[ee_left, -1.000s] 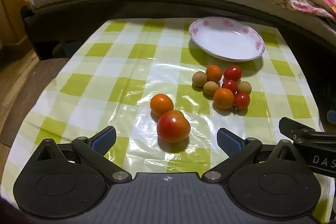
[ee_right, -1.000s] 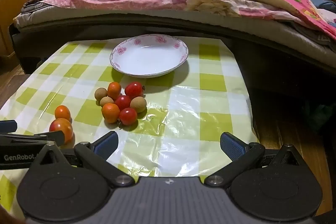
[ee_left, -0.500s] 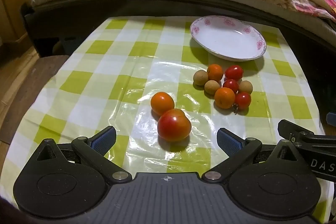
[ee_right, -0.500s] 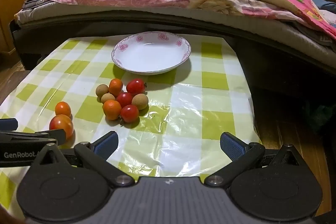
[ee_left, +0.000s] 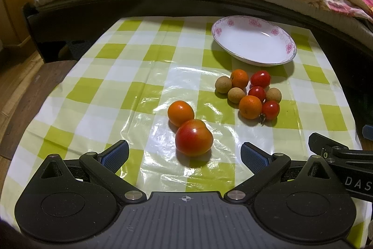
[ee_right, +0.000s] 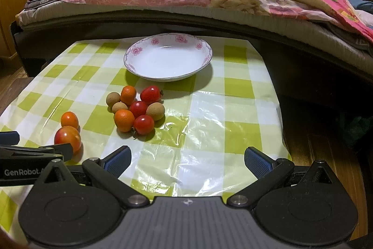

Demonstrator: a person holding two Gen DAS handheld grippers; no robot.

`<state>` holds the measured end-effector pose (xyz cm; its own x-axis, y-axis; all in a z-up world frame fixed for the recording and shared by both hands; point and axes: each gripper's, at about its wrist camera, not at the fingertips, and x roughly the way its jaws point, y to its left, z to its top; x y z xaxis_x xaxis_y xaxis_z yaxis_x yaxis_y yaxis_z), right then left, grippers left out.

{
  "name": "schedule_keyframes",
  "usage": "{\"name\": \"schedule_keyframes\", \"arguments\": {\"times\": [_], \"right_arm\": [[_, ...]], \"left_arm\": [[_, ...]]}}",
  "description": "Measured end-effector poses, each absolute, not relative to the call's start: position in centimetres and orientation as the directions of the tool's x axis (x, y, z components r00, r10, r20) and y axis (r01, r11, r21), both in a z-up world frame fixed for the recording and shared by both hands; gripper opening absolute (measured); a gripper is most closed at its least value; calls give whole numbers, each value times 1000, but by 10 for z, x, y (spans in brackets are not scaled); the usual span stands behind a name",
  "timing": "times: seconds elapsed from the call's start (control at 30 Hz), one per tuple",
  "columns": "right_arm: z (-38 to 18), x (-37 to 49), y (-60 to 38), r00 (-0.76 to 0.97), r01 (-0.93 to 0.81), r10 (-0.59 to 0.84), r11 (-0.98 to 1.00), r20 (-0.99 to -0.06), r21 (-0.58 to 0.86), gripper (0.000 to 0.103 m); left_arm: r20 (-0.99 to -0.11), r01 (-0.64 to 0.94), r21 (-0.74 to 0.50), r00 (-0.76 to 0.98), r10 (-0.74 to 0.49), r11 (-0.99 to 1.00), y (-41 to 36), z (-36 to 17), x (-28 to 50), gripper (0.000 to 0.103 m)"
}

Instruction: Organize fruits

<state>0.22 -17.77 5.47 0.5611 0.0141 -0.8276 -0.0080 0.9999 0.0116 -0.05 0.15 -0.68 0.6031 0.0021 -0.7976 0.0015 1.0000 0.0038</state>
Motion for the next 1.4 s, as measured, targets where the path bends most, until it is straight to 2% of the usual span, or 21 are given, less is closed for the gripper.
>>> {"name": "schedule_keyframes", "arguments": {"times": [1.4], "right_arm": [[53,4,-176,555,-9,15,1000,-832,12,103]], "left_arm": [[-812,-2,11,583,10,1000,2,-8,2,102]]}}
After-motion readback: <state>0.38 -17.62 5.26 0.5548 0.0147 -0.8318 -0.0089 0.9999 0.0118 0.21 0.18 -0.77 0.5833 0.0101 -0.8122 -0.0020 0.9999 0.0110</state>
